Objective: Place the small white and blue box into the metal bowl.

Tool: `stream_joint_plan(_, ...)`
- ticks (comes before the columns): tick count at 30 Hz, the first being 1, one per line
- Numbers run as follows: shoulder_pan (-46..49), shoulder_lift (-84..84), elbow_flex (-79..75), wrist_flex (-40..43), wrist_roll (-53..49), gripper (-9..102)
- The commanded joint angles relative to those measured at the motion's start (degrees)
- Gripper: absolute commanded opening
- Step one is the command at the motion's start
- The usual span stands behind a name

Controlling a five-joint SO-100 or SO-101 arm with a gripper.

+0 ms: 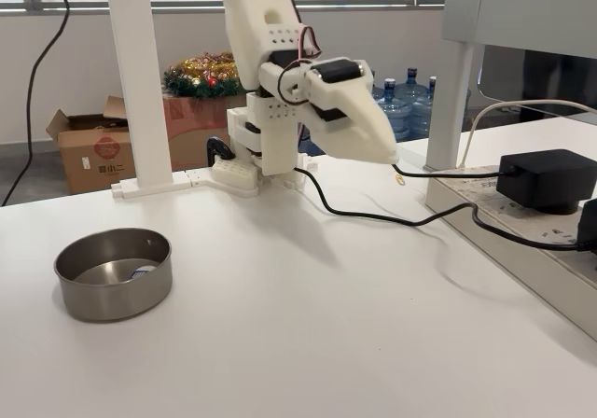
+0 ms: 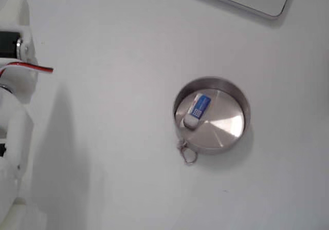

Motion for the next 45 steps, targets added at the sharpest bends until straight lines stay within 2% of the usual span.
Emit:
stream_joint_plan(1,-2.0,20.8,4.4,26.1,-2.5,-4)
stream_joint_plan(5,-2.2,43.2,4.6,56.6,-2.5,-4)
stream_joint_plan(7,-2.2,51.8,4.6,69.0,-2.5,-4)
stream_joint_plan(10,-2.2,62.4,4.0,84.3,-2.5,-4)
stream_joint_plan(12,-2.0,63.5,4.0,89.9,-2.6,-4)
stream_joint_plan(45,-2.3,63.3,4.0,90.6,-2.6,-4)
